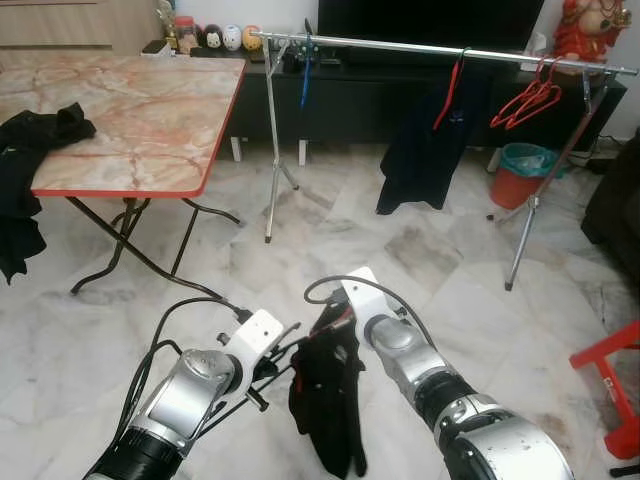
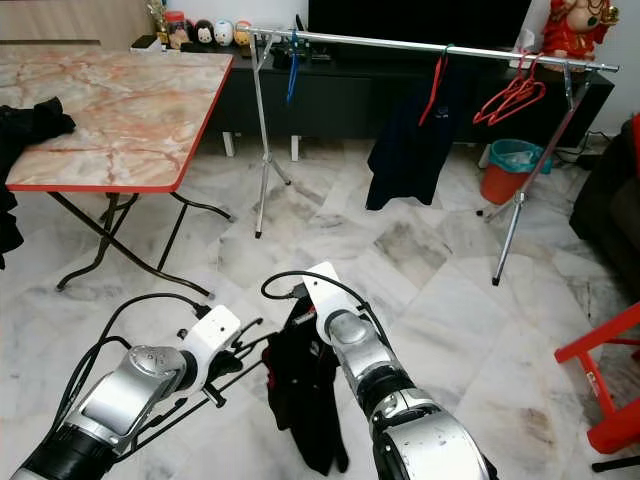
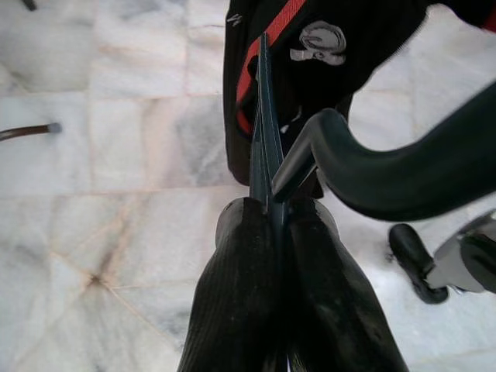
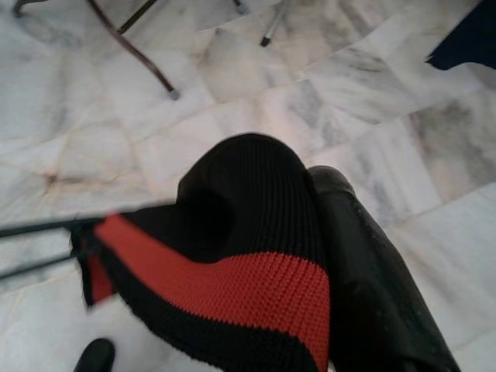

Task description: Hang hanger

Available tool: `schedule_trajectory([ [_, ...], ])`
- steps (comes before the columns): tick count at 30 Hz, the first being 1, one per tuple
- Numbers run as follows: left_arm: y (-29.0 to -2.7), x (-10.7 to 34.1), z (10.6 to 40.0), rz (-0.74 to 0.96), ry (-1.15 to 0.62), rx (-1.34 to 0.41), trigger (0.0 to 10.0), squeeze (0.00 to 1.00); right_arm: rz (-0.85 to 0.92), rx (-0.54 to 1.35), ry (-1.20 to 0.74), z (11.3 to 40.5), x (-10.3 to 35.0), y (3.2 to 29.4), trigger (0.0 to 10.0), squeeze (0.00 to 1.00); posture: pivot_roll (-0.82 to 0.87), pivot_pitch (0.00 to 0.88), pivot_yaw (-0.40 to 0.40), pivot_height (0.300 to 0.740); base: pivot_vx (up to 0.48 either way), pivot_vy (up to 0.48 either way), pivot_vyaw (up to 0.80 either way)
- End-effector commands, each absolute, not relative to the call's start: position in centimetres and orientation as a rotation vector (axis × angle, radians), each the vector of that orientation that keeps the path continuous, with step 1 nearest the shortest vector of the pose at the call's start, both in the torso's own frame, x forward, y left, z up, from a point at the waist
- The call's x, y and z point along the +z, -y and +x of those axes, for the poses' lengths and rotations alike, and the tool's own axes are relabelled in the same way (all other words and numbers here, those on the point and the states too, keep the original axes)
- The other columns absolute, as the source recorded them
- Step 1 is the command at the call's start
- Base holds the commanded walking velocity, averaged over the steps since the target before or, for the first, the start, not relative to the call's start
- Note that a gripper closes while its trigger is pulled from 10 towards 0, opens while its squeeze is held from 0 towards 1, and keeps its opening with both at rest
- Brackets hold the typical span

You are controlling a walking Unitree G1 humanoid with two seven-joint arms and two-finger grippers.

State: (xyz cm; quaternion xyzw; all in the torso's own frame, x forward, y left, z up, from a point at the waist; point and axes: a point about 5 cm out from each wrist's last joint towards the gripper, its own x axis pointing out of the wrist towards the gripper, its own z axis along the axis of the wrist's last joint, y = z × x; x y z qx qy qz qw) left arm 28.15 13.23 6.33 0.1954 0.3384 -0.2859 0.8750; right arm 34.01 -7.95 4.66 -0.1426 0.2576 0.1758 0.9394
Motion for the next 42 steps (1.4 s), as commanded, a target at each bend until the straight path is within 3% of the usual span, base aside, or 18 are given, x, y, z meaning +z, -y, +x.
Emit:
schedule_trajectory([
  [1, -13.6, 6.9, 28.9, 0.426, -0.674, -0.557, 10.0, 0.0, -0.29, 0.404, -0.512, 34.2, 5.2, 7.3, 10.0, 0.0, 0.13, 0.0, -0.049, 0.74, 0.0, 0.0, 0.0],
  [8, -12.2, 7.4, 28.6, 0.371, -0.63, -0.644, 10.0, 0.0, -0.318, 0.526, -0.556, 33.1, 4.3, 5.7, 10.0, 0.0, 0.13, 0.0, -0.052, 0.74, 0.0, 0.0, 0.0],
  [18, -10.9, 6.7, 26.2, 0.38, -0.683, -0.862, 10.0, 0.0, -0.295, 0.394, -0.491, 34.3, 5.6, 7.0, 10.0, 0.0, 0.14, 0.0, -0.053, 0.74, 0.0, 0.0, 0.0],
  [25, -11.0, 6.8, 26.1, 0.393, -0.689, -0.875, 10.0, 0.0, -0.287, 0.299, -0.456, 35.3, 6.5, 8.5, 10.0, 0.0, 0.14, 0.0, -0.053, 0.74, 0.0, 0.0, 0.0],
  [38, -11.3, 7.1, 27.2, 0.408, -0.662, -0.786, 10.0, 0.0, -0.286, 0.381, -0.489, 34.3, 5.5, 6.8, 10.0, 0.0, 0.14, 0.0, -0.053, 0.74, 0.0, 0.0, 0.0],
  [42, -12.0, 7.0, 28.0, 0.398, -0.674, -0.665, 10.0, 0.0, -0.288, 0.398, -0.492, 34.2, 5.5, 6.6, 10.0, 0.0, 0.13, 0.0, -0.052, 0.74, 0.0, 0.0, 0.0],
])
